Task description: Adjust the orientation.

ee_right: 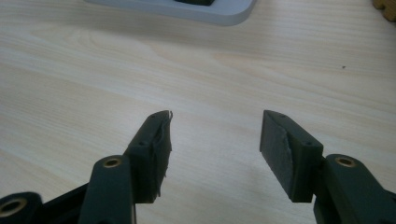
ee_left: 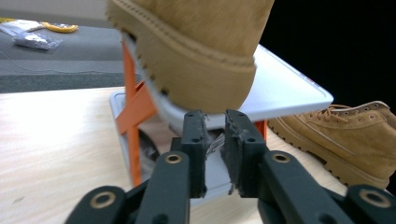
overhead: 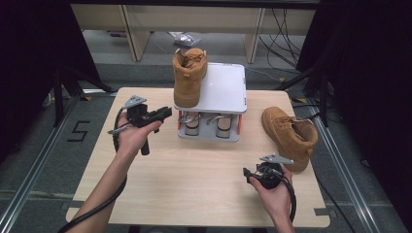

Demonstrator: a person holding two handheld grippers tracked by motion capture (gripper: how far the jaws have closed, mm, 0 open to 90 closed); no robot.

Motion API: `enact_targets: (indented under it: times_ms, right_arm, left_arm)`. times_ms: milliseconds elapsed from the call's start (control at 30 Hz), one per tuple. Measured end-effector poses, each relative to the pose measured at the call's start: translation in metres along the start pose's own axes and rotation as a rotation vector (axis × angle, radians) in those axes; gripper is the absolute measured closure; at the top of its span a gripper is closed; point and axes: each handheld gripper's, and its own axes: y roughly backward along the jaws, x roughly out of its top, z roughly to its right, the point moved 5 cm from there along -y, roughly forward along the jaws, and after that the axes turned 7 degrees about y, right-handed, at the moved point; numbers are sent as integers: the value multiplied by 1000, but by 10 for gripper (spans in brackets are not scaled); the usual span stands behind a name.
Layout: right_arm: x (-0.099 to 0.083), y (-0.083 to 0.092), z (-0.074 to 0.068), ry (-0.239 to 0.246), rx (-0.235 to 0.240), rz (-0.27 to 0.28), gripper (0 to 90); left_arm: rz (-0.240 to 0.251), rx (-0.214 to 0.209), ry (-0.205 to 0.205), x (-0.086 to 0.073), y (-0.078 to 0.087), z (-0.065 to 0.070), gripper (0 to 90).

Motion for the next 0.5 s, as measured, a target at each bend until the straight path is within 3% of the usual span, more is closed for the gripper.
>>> enact_targets:
  times_ms: [67, 133, 200, 233, 267, 300, 333, 400, 433, 467, 500]
  right_arm:
    - [0, 2, 2, -17, -11, -10, 441]
    - [0, 3, 7, 8, -24, 9, 442]
    - [0, 6, 5, -42, -21, -6, 442]
    - [1, 5, 5, -58, -15, 11, 442]
    - [0, 6, 9, -22, -32, 4, 442]
    - [0, 6, 10, -19, -38, -1, 441]
    - [0, 8, 6, -76, -25, -13, 441]
    - [0, 8, 8, -58, -37, -3, 441]
    - [1, 9, 8, -67, -39, -7, 442]
    - [3, 8, 12, -31, -29, 9, 442]
    - [5, 8, 13, -28, -37, 18, 443]
  left_arm:
    - [0, -4, -18, -9, 5, -8, 708]
    - [-4, 21, -26, -18, 10, -17, 689]
    - [-7, 32, -11, -28, 15, -27, 660]
    - [-3, 37, -2, -32, 18, -30, 645]
    - [-1, 45, -2, -35, 20, -33, 636]
    - [-1, 51, -14, -40, 23, -36, 628]
    - [15, 62, -11, -43, 26, -39, 624]
    - [34, 94, -32, -49, 32, -44, 623]
    - [43, 104, -32, -52, 35, -46, 623]
    - [43, 103, -22, -56, 37, -47, 623]
    - [37, 102, -18, -60, 40, -48, 619]
